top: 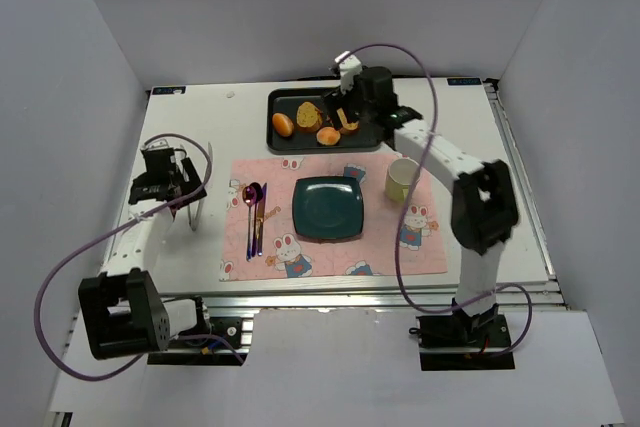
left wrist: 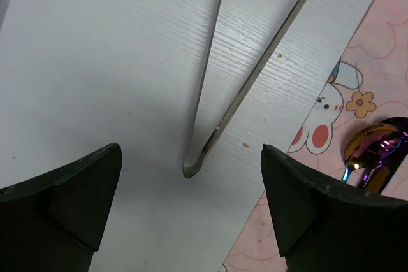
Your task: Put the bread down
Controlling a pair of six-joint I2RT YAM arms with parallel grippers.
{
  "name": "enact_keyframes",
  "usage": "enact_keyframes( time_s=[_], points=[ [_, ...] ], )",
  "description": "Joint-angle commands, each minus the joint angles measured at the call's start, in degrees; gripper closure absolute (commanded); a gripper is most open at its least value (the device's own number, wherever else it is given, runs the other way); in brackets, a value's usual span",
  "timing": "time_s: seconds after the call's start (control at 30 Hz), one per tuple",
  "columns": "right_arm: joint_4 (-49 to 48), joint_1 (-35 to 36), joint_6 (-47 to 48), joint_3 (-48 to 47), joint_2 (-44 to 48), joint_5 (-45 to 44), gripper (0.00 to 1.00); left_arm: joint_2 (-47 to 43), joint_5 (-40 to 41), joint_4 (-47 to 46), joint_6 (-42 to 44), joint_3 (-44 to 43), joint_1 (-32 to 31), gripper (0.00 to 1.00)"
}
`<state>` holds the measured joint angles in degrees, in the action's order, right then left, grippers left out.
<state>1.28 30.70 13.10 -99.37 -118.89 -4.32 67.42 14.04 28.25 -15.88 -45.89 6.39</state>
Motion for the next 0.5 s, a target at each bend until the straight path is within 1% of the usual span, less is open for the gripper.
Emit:
enact_keyframes(
  time_s=[0.0,0.03,0.07,0.1,0.13,0.17,0.2,0.23,0.27,0.3,0.33,0.37,0.4,0.43,0.47],
  points=[
    [0.64,-5.01,14.37,19.42,23.56,38.76,0.14,7.62,-7.88,-7.05,8.04,-0.96,1.43,0.02],
    [2.83,-6.86,19.02,24.70,27.88,50.78,0.27,8.68,-7.80,-8.81,8.49,-0.87,1.52,0.03],
    [3.20,-7.31,22.02,28.32,30.27,55.60,0.44,10.87,-7.98,-9.78,11.45,-1.22,1.69,0.05],
    [14.17,-7.58,28.06,29.31,30.04,61.30,0.61,14.03,-8.94,-11.62,17.40,-1.13,2.30,0.08],
    [18.63,-7.58,29.34,28.89,29.95,62.58,0.55,14.49,-9.21,-12.33,18.77,-1.05,3.00,0.08],
    [19.46,-7.67,29.87,29.67,30.64,62.68,0.26,15.19,-9.73,-12.78,19.39,-1.31,3.97,0.08],
    [18.07,-7.67,27.96,30.81,31.43,61.98,0.11,16.42,-10.78,-12.52,19.83,-2.00,5.11,0.08],
    [16.84,-7.58,26.03,31.77,32.31,60.84,0.10,18.34,-11.84,-12.17,19.92,-2.53,5.73,0.08],
    [14.65,-7.67,22.18,32.48,32.75,59.18,0.11,19.15,-12.45,-11.91,19.92,-3.06,6.00,0.08],
    [9.67,-7.50,11.61,33.36,33.19,54.20,0.11,19.42,-12.98,-11.64,19.66,-3.76,6.09,0.08],
    [2.31,-7.41,5.59,34.24,33.37,45.19,0.11,19.33,-13.95,-11.81,19.05,-3.94,6.09,0.09],
    [1.19,-7.32,-2.91,32.51,32.59,40.23,0.11,18.72,-15.70,-11.99,18.43,-4.03,6.09,0.08],
    [1.79,-7.15,-5.43,31.01,32.06,32.95,0.11,18.28,-16.23,-12.69,18.08,-3.77,6.09,0.08],
    [3.02,-7.14,-7.11,29.25,31.36,30.62,0.11,17.84,-16.59,-12.95,17.73,-3.77,6.00,0.08],
    [6.60,-7.32,-6.26,25.49,29.70,28.16,0.11,16.53,-15.90,-13.74,17.12,-2.99,6.09,0.07]
  ],
)
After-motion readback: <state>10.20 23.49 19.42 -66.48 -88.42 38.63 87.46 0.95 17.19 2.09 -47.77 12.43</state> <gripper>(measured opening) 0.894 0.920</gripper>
